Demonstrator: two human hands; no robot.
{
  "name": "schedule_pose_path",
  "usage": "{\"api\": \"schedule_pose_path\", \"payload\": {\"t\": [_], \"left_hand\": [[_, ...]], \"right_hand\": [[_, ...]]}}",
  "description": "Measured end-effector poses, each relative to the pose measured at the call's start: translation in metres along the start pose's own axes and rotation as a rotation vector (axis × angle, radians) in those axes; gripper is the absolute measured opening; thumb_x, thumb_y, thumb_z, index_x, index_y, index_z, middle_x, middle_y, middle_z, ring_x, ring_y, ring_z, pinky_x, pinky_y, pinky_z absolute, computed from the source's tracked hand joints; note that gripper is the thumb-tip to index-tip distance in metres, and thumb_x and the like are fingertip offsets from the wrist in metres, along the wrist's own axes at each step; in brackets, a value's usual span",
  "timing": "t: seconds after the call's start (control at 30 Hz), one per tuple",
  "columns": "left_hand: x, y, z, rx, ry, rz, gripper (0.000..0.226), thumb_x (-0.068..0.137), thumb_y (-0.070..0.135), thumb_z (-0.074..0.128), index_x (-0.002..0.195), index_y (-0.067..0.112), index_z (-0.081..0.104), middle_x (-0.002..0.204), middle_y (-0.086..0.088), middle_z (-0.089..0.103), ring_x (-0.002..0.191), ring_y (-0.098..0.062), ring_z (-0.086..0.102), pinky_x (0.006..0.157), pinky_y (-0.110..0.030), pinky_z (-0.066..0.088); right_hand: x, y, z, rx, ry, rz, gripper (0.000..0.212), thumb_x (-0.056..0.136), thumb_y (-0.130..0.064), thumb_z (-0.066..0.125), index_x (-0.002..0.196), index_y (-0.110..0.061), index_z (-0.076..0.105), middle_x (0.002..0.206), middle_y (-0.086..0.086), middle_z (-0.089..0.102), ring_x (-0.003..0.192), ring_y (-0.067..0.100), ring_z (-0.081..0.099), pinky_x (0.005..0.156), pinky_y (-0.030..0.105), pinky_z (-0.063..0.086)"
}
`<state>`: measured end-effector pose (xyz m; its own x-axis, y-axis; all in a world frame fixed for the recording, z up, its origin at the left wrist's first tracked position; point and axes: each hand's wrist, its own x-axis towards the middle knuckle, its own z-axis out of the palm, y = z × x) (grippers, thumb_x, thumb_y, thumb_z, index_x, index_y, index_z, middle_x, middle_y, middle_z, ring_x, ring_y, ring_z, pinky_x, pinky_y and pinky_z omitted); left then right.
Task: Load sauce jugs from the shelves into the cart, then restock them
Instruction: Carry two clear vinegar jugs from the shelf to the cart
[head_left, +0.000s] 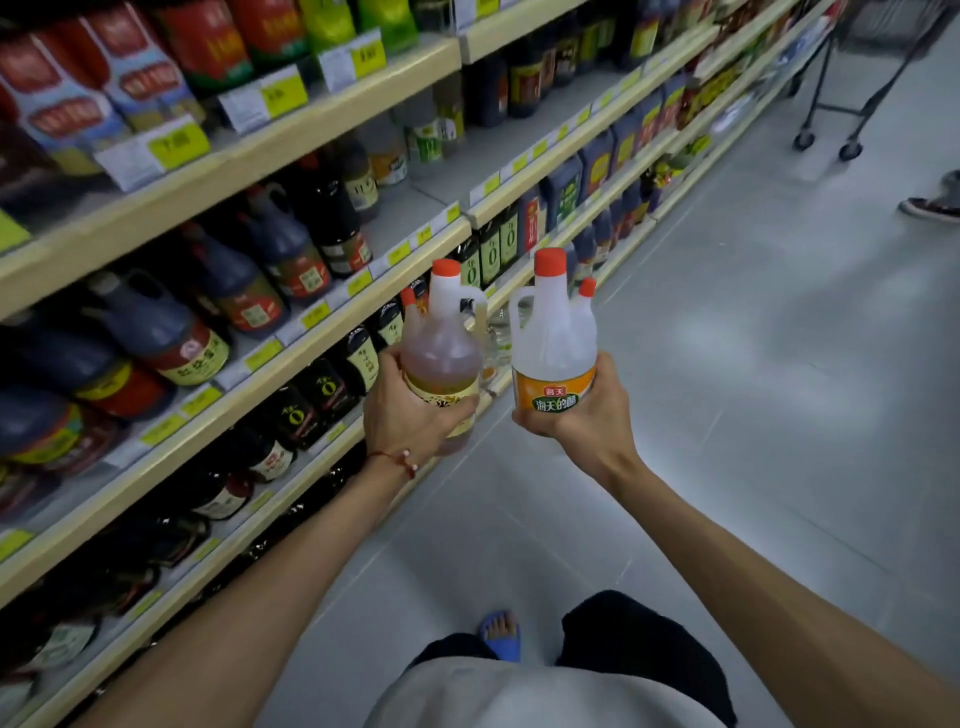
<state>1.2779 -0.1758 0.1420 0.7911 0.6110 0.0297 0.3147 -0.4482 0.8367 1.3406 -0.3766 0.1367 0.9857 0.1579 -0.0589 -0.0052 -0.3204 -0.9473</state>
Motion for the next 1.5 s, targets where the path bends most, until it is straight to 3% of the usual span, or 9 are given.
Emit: {"api": "schedule_pose_path", "payload": {"t": [0.2,0.3,0.53,0.67,0.83,1.0,1.13,1.3,1.5], "left_hand": [[0.059,0.03,0.056,0.006,0.089,-0.093,0.085,0.055,0.031,0.095,0.125,0.017,0.048,0.104,0.009,0.058,0.092,-0.016,0.058,0.064,-0.017,0.046],[0.081,0.046,0.085,0.007,0.163,-0.165,0.087,0.052,0.032,0.095,0.126,0.018,0.05,0.105,0.01,0.058,0.094,-0.015,0.057,0.075,-0.023,0.046],[0.118,0.081,0.131,-0.09,0.403,-0.349,0.084,0.041,0.036,0.093,0.11,0.025,0.045,0.107,0.004,0.062,0.095,-0.021,0.062,0.077,-0.032,0.053],[0.143,0.083,0.137,-0.049,0.468,-0.407,0.088,0.038,0.045,0.09,0.115,0.022,0.055,0.107,0.006,0.067,0.094,-0.019,0.065,0.079,-0.034,0.057],[0.186,0.074,0.14,0.029,0.484,-0.447,0.087,0.04,0.048,0.09,0.116,0.024,0.056,0.108,0.006,0.068,0.096,-0.023,0.066,0.078,-0.037,0.056],[0.223,0.057,0.137,-0.027,0.56,-0.403,0.087,0.043,0.039,0.092,0.117,0.029,0.048,0.107,0.009,0.063,0.093,-0.018,0.062,0.069,-0.025,0.048],[0.251,0.051,0.126,-0.004,0.585,-0.404,0.088,0.044,0.044,0.093,0.119,0.031,0.049,0.108,0.011,0.065,0.097,-0.019,0.064,0.075,-0.03,0.053],[0.276,0.044,0.116,0.2,0.593,-0.418,0.099,0.046,0.058,0.09,0.129,0.026,0.047,0.114,0.001,0.069,0.103,-0.03,0.066,0.079,-0.039,0.056],[0.29,0.038,0.129,0.154,0.701,-0.328,0.101,0.053,0.049,0.094,0.136,0.02,0.043,0.12,0.001,0.065,0.109,-0.026,0.063,0.083,-0.035,0.054]], "right_hand": [[0.105,0.014,-0.016,-0.001,-0.1,-0.049,0.093,0.052,-0.021,0.101,0.128,-0.024,0.048,0.112,-0.014,0.065,0.1,0.011,0.068,0.083,0.038,0.063],[0.158,0.019,-0.027,-0.013,-0.195,-0.07,0.094,0.053,-0.021,0.102,0.13,-0.023,0.047,0.114,-0.009,0.065,0.101,0.012,0.067,0.085,0.037,0.063],[0.257,0.014,-0.044,-0.145,-0.398,-0.176,0.098,0.05,-0.035,0.102,0.131,-0.022,0.048,0.118,-0.005,0.065,0.105,0.018,0.065,0.089,0.043,0.06],[0.297,0.006,-0.028,-0.169,-0.49,-0.186,0.103,0.044,-0.046,0.097,0.132,-0.023,0.048,0.121,-0.005,0.066,0.109,0.021,0.065,0.089,0.047,0.059],[0.341,-0.002,0.009,-0.168,-0.572,-0.199,0.097,0.047,-0.032,0.101,0.129,-0.021,0.05,0.114,-0.009,0.067,0.104,0.018,0.067,0.087,0.046,0.061],[0.373,-0.009,0.044,-0.187,-0.582,-0.237,0.102,0.041,-0.048,0.096,0.129,-0.024,0.051,0.118,-0.007,0.067,0.107,0.018,0.066,0.088,0.045,0.06],[0.395,-0.017,0.067,-0.197,-0.598,-0.254,0.099,0.049,-0.035,0.102,0.131,-0.024,0.048,0.123,-0.004,0.065,0.11,0.019,0.063,0.091,0.041,0.057],[0.421,-0.027,0.089,-0.201,-0.652,-0.296,0.096,0.051,-0.031,0.103,0.13,-0.022,0.048,0.12,-0.005,0.064,0.109,0.02,0.062,0.088,0.04,0.057],[0.453,-0.023,0.098,-0.162,-0.692,-0.348,0.092,0.048,-0.031,0.102,0.122,-0.025,0.047,0.117,-0.006,0.065,0.107,0.019,0.064,0.085,0.044,0.06]]}}
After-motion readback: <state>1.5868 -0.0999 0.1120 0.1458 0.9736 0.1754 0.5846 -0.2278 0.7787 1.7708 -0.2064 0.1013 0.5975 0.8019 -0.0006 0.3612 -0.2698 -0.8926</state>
